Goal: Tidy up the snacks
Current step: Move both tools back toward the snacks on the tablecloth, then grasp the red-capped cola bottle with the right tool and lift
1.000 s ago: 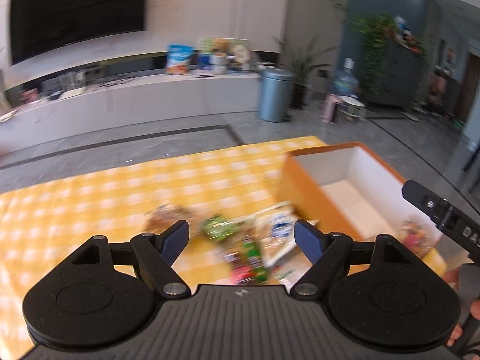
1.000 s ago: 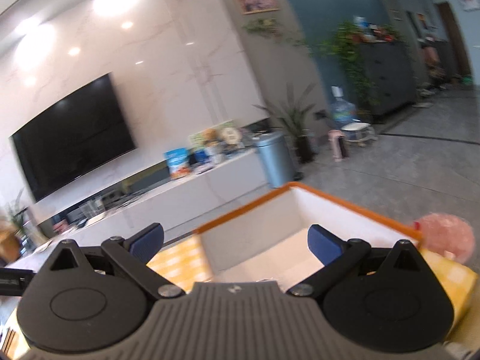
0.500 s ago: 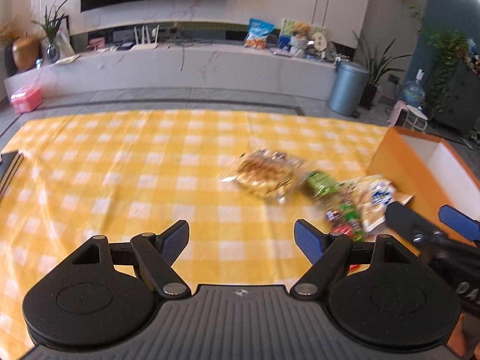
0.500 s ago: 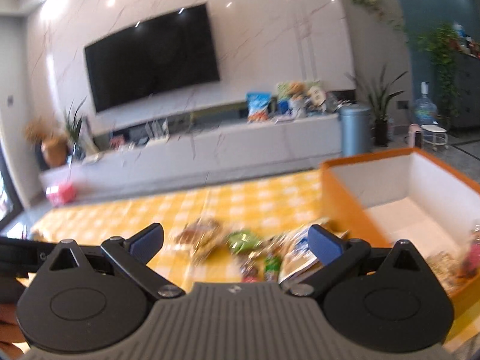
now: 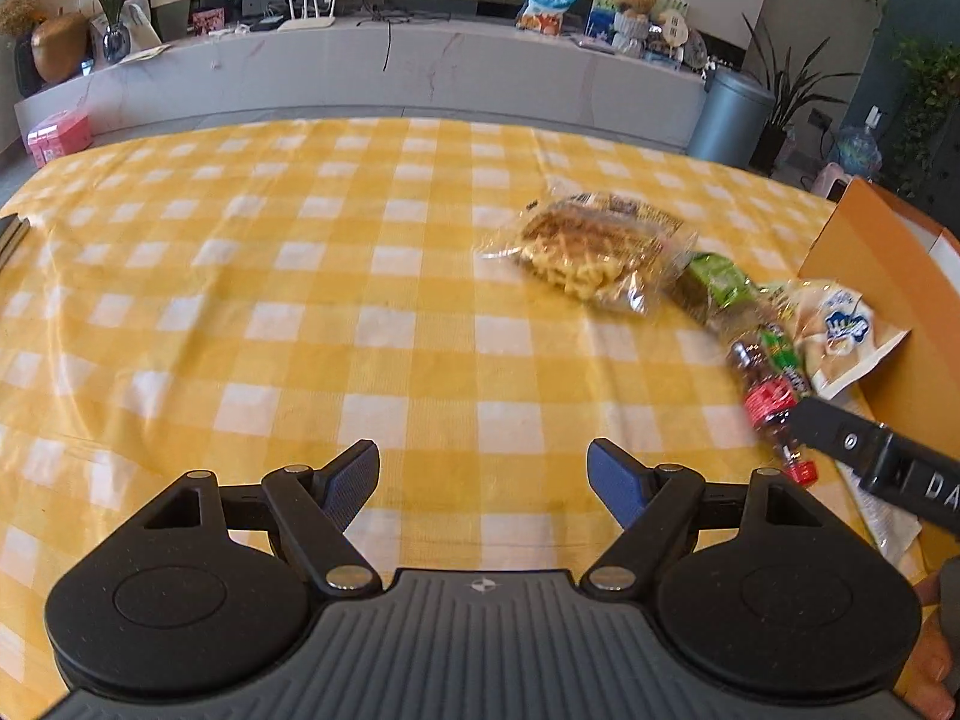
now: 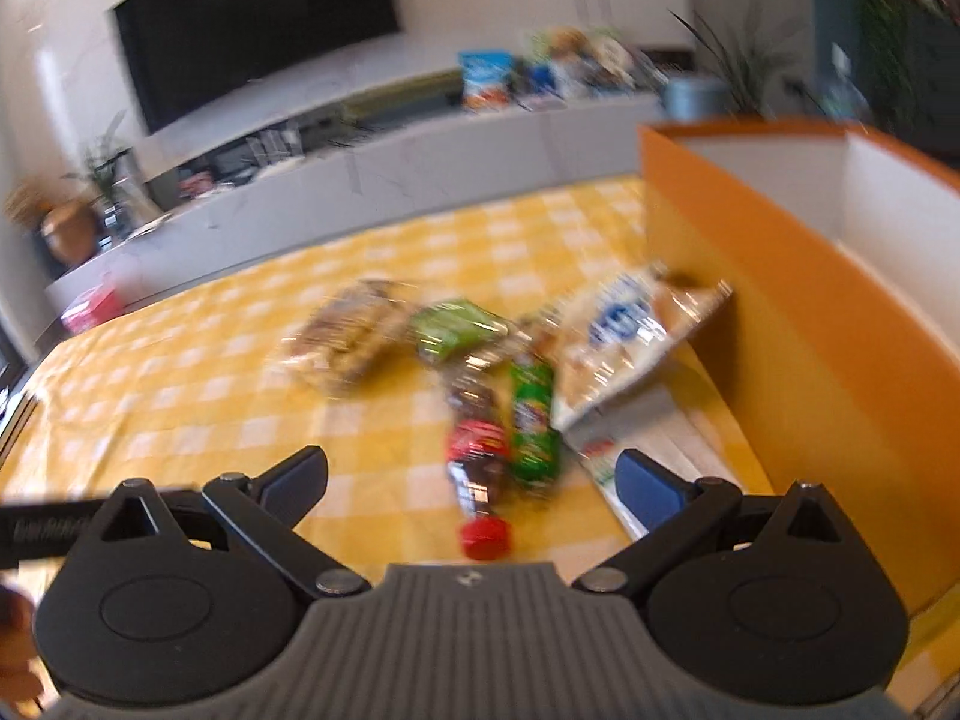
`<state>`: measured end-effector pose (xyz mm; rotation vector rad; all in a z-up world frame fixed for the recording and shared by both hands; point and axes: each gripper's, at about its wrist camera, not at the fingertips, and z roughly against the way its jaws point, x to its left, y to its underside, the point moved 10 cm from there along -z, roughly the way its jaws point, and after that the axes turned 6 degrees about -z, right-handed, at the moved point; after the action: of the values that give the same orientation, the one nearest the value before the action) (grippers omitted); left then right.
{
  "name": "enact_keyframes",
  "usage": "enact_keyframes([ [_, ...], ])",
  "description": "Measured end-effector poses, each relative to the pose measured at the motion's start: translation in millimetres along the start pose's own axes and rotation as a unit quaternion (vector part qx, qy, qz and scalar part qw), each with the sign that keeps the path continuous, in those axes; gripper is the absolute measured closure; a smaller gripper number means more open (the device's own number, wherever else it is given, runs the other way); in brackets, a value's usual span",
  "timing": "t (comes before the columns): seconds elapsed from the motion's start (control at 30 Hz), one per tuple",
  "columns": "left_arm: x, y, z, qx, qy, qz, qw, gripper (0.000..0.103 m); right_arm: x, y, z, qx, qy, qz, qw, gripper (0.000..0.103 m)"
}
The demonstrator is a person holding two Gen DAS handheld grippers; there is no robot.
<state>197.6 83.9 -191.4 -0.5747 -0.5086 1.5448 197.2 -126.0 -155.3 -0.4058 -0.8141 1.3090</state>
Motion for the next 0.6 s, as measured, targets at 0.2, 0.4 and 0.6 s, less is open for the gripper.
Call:
enact_keyframes([
  [0.2, 6.8, 1.5, -3.7, 0.012, -0.001, 0.018, 0.9998, 0.010, -2.8, -0.3, -9.6, -0.009, 0.022, 0.018, 1.000, 0.007],
  [0.4, 11.6, -0.9, 1.5, 0.013, 0.002, 0.030, 0.9995, 0.010, 17.6, 4.6, -6.0, -0.031, 0.027, 0.101, 0.994, 0.045],
  [0.6, 17.9, -3.7, 5.0, 0.010, -0.005, 0.044, 0.9990, 0.010, 8.0, 16.6, -14.2, 0.016, 0.043, 0.073, 0.996, 0.079],
])
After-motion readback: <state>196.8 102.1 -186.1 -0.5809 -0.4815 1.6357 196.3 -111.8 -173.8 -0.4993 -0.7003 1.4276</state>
